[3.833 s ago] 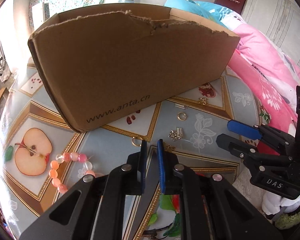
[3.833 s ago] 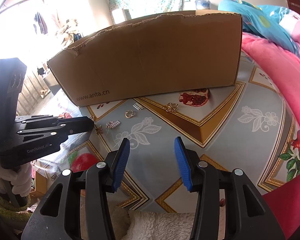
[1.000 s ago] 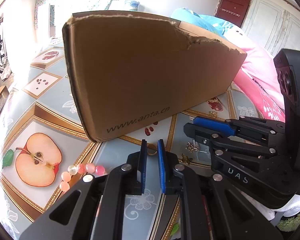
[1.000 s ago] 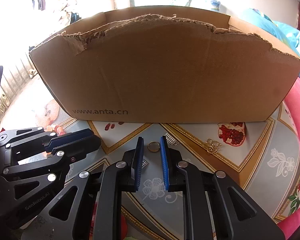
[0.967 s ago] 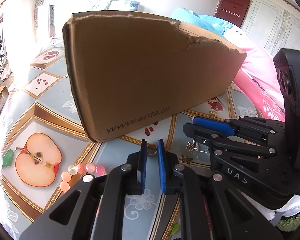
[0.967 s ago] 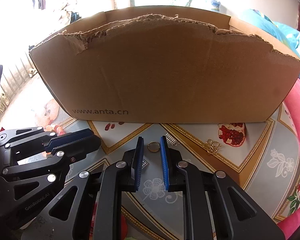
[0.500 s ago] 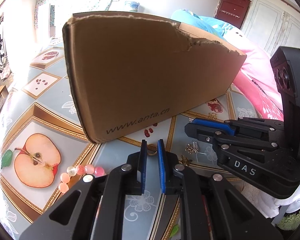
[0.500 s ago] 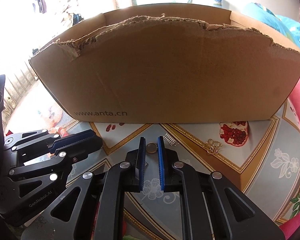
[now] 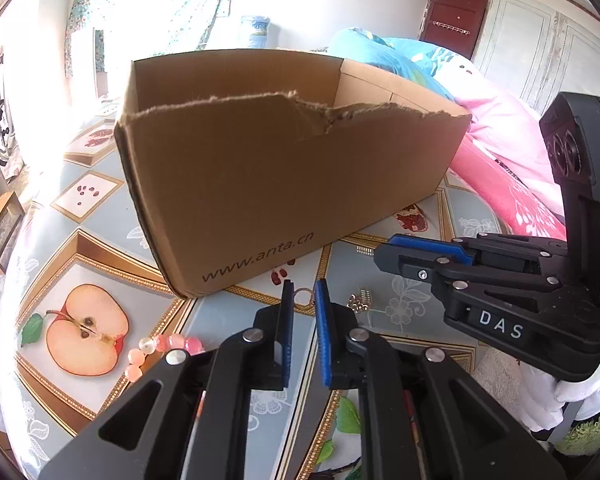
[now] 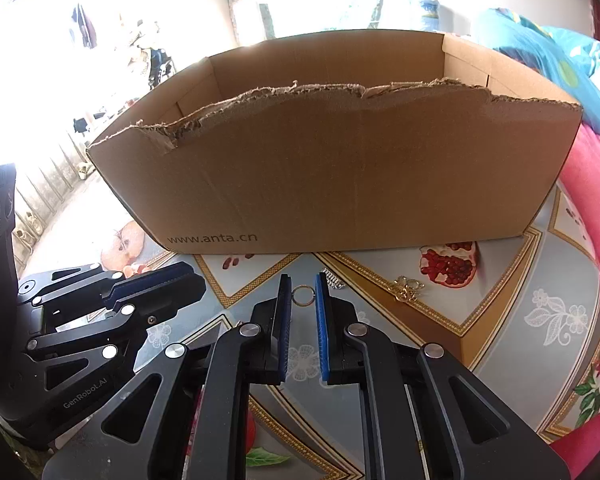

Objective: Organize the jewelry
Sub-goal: 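Carry the gold ring over the box and open the left gripper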

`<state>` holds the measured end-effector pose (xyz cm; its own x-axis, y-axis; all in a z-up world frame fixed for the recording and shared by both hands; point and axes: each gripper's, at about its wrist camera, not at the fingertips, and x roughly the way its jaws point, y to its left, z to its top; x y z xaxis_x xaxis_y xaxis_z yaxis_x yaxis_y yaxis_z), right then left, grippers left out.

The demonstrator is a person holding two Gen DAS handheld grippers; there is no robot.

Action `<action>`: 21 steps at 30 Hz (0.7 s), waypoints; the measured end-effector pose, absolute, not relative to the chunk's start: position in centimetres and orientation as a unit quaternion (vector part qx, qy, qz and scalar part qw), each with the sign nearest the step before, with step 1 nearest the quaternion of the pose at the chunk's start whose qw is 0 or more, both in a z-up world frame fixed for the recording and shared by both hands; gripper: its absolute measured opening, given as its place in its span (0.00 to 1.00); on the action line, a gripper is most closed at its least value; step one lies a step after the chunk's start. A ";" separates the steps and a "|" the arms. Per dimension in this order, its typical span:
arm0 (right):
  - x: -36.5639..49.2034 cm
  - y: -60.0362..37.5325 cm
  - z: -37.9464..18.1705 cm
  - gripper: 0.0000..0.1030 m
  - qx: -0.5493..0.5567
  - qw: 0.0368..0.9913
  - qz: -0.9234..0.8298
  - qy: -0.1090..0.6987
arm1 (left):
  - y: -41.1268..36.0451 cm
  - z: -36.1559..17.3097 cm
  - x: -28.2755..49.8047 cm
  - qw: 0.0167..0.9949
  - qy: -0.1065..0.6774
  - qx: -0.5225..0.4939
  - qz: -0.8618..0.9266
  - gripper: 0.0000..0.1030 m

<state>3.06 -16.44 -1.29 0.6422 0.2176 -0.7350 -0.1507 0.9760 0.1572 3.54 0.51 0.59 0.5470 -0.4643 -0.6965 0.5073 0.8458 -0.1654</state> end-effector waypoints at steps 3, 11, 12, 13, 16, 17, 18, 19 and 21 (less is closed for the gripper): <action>2.7 -17.2 -0.9 0.09 0.043 0.910 0.105 0.399 | 0.1 1.6 2.9 0.884 0.372 0.033 -0.280 0.10; -0.2 -18.1 2.7 0.09 0.042 0.933 0.115 0.337 | -0.2 6.4 1.5 0.902 0.305 0.033 -0.304 0.10; -0.5 -18.2 3.4 0.09 0.041 0.938 0.116 0.325 | -0.3 7.1 1.4 0.904 0.295 0.033 -0.306 0.10; -0.7 -18.5 4.2 0.10 0.040 0.941 0.118 0.313 | -0.2 7.9 1.5 0.907 0.285 0.033 -0.308 0.10; -0.8 -18.3 7.3 0.10 0.039 0.950 0.128 0.281 | -0.3 9.7 1.9 0.914 0.257 0.032 -0.312 0.10; -0.6 -18.2 7.8 0.10 0.038 0.953 0.131 0.272 | -0.4 10.2 2.1 0.917 0.250 0.032 -0.310 0.10; -0.4 -18.3 8.4 0.10 0.039 0.954 0.134 0.264 | -0.2 10.7 2.4 0.920 0.243 0.035 -0.305 0.10; -0.1 -18.4 8.8 0.10 0.040 0.956 0.137 0.256 | -0.4 11.0 2.8 0.923 0.238 0.038 -0.301 0.10; 0.9 -18.5 9.6 0.10 0.043 0.957 0.143 0.247 | -0.6 11.5 3.7 0.927 0.231 0.044 -0.294 0.10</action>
